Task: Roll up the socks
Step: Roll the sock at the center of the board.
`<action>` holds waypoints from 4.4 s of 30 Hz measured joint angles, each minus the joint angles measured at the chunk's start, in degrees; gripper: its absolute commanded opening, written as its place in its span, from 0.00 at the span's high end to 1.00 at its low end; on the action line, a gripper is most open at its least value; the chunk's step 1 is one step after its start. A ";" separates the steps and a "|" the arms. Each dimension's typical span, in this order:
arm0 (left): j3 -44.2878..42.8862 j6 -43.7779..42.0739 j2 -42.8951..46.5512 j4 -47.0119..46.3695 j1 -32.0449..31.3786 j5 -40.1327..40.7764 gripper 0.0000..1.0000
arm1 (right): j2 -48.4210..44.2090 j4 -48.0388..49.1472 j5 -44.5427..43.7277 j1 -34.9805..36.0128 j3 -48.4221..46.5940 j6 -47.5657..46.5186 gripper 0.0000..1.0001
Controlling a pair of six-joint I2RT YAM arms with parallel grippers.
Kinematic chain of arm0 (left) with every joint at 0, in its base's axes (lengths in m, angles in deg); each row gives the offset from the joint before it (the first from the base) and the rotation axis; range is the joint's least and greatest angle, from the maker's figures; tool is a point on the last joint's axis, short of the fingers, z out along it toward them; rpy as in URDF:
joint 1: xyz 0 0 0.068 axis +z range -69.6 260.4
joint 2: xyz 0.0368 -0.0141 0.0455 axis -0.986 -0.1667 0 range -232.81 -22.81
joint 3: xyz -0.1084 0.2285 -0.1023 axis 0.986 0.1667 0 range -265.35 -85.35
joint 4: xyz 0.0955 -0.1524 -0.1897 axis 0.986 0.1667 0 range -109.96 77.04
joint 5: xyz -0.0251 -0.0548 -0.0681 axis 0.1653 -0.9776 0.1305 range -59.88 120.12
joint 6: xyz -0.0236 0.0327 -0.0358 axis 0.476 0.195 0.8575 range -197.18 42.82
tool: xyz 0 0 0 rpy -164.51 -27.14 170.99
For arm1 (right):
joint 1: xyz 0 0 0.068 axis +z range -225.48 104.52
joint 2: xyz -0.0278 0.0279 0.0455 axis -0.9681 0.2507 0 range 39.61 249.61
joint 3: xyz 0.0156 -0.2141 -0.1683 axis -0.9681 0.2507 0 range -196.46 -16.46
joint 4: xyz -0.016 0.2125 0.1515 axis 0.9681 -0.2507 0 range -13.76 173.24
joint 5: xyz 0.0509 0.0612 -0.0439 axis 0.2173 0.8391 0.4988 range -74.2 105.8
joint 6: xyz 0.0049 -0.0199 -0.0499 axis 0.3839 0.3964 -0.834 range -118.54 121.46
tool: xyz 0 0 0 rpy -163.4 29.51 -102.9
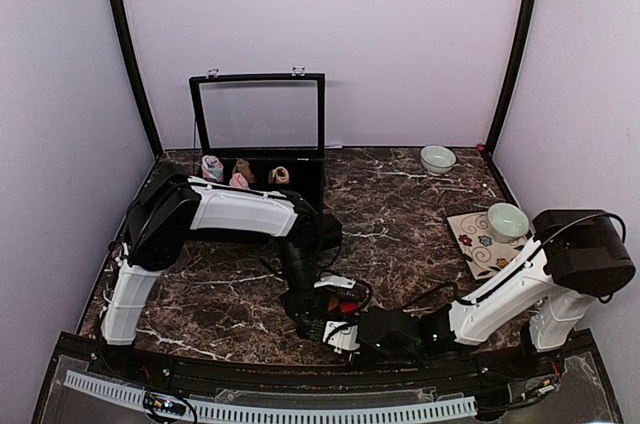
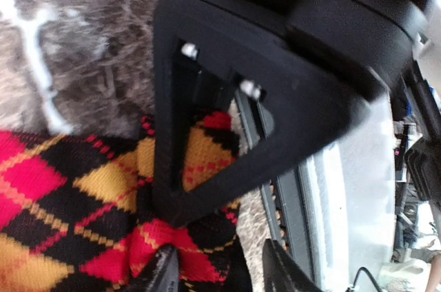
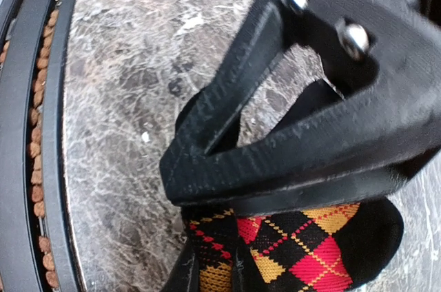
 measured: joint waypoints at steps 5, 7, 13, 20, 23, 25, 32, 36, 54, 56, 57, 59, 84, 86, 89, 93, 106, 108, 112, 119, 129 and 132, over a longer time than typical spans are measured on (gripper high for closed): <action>4.92 3.69 5.40 -6.16 1.66 5.11 0.54 | 0.02 3.17 1.16 -0.44 1.70 3.74 1.00; 8.11 5.70 8.24 -10.03 3.17 8.59 0.54 | 0.00 5.51 1.44 -0.44 3.13 5.55 1.00; 13.99 9.66 16.92 -16.92 6.82 15.06 0.54 | 0.44 13.46 3.17 -1.09 7.41 12.72 1.00; 16.79 8.55 23.82 -18.84 6.49 14.51 0.56 | 2.47 19.47 6.71 -3.37 8.98 25.83 1.00; 18.21 7.52 25.88 -19.04 6.29 13.64 0.56 | 2.62 22.69 8.52 -4.74 10.97 30.95 1.00; 21.22 7.28 27.85 -20.41 6.29 13.20 0.56 | 2.62 24.85 9.29 -5.31 12.48 34.71 1.00; 30.64 5.68 34.25 -24.20 3.65 11.65 0.56 | 4.04 27.19 11.87 -6.67 12.70 43.47 1.00; 30.25 3.02 33.79 -25.11 -2.82 13.29 0.57 | 5.18 29.49 14.95 -8.55 12.98 47.91 1.00; 27.89 -4.42 24.15 -36.89 -8.44 24.35 0.57 | 8.57 34.93 28.76 -15.10 13.55 57.37 1.00; 28.00 -4.87 23.39 -38.07 -8.44 25.44 0.57 | 8.66 35.06 29.27 -15.19 13.40 57.42 1.00; 28.06 -5.05 23.15 -38.80 -8.44 26.03 0.57 | 8.70 35.08 29.51 -15.28 13.38 57.42 1.00; 28.17 -5.20 23.08 -39.71 -8.46 26.97 0.57 | 8.72 35.06 29.70 -15.34 13.31 57.44 1.00; 30.88 -5.51 28.46 -40.30 -11.32 30.56 0.56 | 8.55 32.89 34.75 -17.92 12.46 59.04 1.00; 30.88 -5.64 27.28 -41.51 -11.32 31.52 0.56 | 8.63 33.07 34.99 -17.97 12.48 59.14 1.00; 31.43 -5.92 25.40 -43.47 -11.32 32.74 0.56 | 8.83 33.40 35.34 -18.10 12.50 59.34 1.00; 31.76 -5.97 25.03 -45.22 -11.32 33.42 0.56 | 9.11 33.83 35.95 -18.38 12.44 59.98 1.00; 31.85 -5.22 25.86 -46.07 -11.61 34.23 0.53 | 9.51 34.16 38.47 -19.39 12.28 60.39 1.00; 31.85 -5.22 26.21 -46.42 -11.74 34.23 0.53 | 9.55 34.25 38.75 -19.45 12.28 60.39 1.00; 32.26 -5.29 26.25 -47.39 -12.15 34.60 0.53 | 9.70 34.53 39.43 -19.67 12.28 60.41 1.00; 32.74 -5.73 26.12 -47.95 -12.61 35.32 0.61 | 9.81 34.80 40.06 -20.00 12.33 60.92 1.00; 35.98 -6.10 26.34 -52.26 -12.66 36.24 0.67 | 9.51 33.38 41.38 -20.65 11.91 61.64 0.88; 35.78 -6.10 25.99 -52.13 -12.66 36.17 0.66 | 8.57 31.39 41.35 -20.65 11.47 61.13 0.81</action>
